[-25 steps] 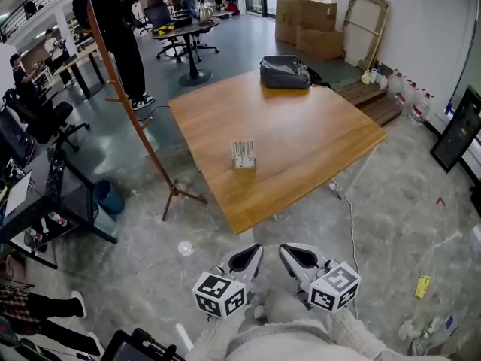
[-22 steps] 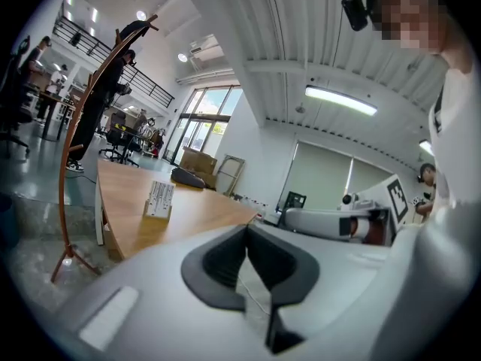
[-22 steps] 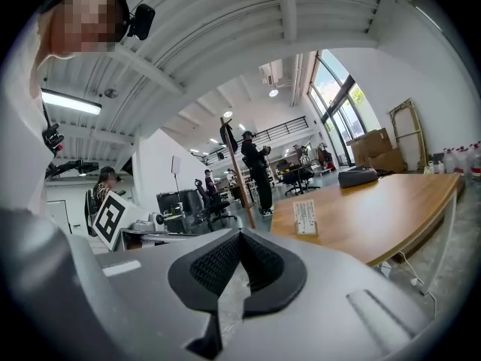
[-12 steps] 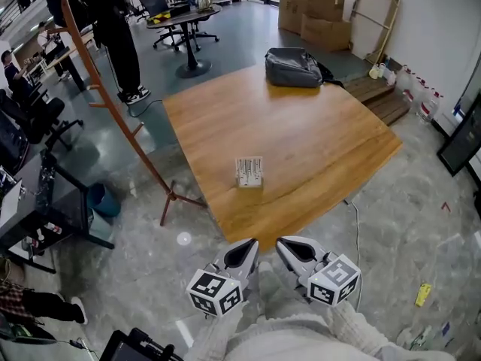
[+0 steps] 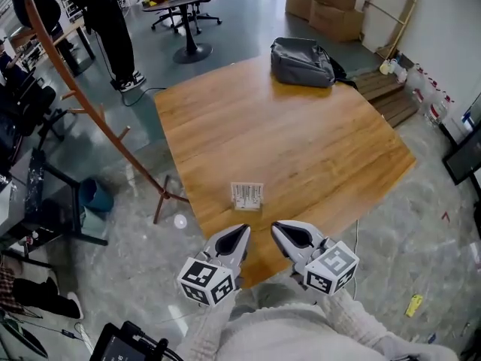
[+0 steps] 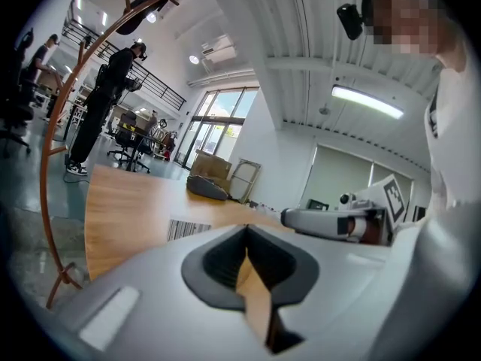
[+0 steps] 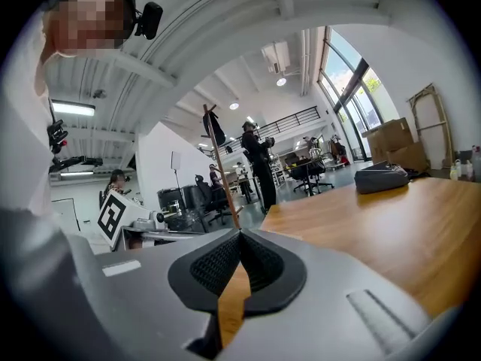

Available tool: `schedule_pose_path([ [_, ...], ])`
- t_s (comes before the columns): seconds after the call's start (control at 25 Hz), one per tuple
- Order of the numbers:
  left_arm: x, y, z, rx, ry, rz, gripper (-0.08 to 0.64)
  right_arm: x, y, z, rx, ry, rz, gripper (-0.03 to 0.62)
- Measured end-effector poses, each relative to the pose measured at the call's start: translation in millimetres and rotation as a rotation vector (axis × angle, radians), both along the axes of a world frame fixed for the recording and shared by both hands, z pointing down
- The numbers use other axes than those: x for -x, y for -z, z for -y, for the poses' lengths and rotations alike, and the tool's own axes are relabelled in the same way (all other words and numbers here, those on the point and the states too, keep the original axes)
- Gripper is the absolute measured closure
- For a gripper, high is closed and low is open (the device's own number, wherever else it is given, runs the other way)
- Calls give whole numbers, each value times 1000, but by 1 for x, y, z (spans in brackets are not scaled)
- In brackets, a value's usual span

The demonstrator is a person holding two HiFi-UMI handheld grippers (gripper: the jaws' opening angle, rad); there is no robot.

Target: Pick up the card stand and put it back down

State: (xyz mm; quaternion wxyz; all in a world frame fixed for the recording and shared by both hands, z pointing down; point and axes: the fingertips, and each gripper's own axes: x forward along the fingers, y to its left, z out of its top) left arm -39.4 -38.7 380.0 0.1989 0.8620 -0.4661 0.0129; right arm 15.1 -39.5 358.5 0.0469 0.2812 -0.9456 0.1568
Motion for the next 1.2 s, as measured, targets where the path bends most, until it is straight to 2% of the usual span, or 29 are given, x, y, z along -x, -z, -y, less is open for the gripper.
schedule_pose_path([
  [0.4, 21, -15, 42, 40, 38, -10, 552, 16, -23, 37, 52, 38, -21, 595],
  [0.68, 17, -29, 46, 79, -23, -19, 552, 27, -29, 40, 90, 35, 17, 594],
  [0.84, 22, -36, 49, 78, -24, -24, 552, 34, -36, 40, 106, 39, 37, 592],
  [1.2, 29, -64, 61, 111, -48, -62, 552, 43, -58, 56, 118, 29, 11, 575],
])
